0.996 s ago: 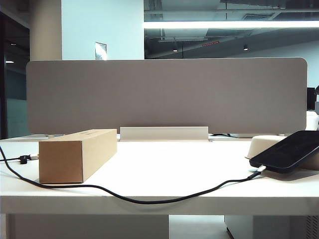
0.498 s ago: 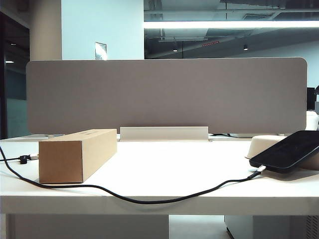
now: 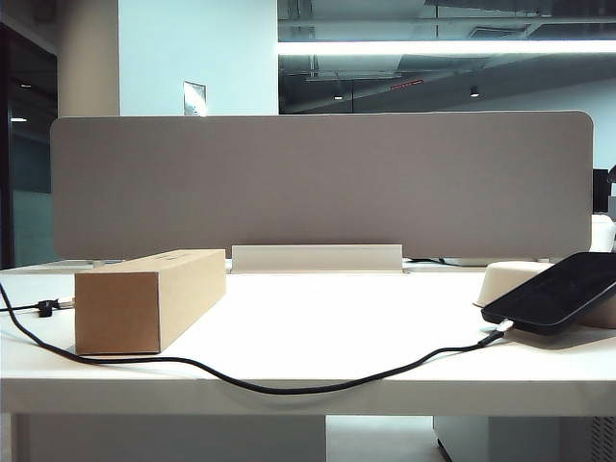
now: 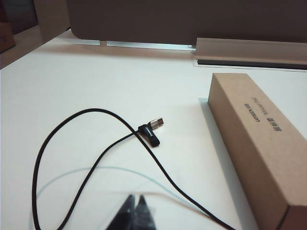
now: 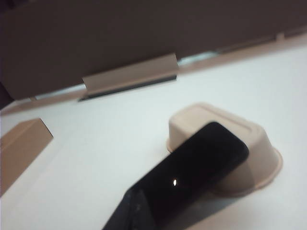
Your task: Pick up the charging cable and the phone, plug the charging cable into the charging port on the phone, and finally place them back on the table.
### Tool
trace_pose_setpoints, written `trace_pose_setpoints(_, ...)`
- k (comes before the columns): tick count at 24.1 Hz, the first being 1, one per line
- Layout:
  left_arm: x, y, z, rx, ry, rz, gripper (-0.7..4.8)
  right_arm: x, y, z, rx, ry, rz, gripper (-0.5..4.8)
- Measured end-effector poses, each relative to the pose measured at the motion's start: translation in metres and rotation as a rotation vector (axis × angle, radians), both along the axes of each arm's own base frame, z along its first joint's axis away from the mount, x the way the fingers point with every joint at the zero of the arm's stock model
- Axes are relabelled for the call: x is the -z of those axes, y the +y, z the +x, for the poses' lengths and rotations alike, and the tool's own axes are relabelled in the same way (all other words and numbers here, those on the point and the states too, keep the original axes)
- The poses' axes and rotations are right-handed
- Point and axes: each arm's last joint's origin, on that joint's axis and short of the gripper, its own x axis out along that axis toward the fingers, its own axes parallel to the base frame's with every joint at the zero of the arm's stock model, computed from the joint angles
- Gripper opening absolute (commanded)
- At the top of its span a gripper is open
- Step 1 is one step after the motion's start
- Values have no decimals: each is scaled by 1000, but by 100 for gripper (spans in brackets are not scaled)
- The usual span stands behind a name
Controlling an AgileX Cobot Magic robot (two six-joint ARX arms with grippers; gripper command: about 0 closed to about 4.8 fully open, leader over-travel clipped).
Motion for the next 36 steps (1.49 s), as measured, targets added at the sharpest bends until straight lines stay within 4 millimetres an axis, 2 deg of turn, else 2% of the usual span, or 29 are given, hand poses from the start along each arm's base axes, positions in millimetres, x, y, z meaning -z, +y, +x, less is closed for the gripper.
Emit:
trace_pose_setpoints(3,0,0,0,0,0,0,-6,-6,3,-5,-23,-76,-9,-5)
trace_pose_setpoints(9,0,0,0,0,0,0,-6,-4,7,-5,-32,-54,-7,-5)
trace_pose_setpoints(16,0,0,0,0,0,0,-6,0,10,-5,35,-37,-109,-5)
trace_pose_setpoints(21,0,0,0,0,0,0,-6,4,6,-5,180,13,-142,-5)
trace_pose_setpoints(27,0,0,0,0,0,0,-6,4,8,-5,118,7,-142,-5)
trace_pose_setpoints(36,0,0,0,0,0,0,-6,4,1,-4,136,8,-133,-5)
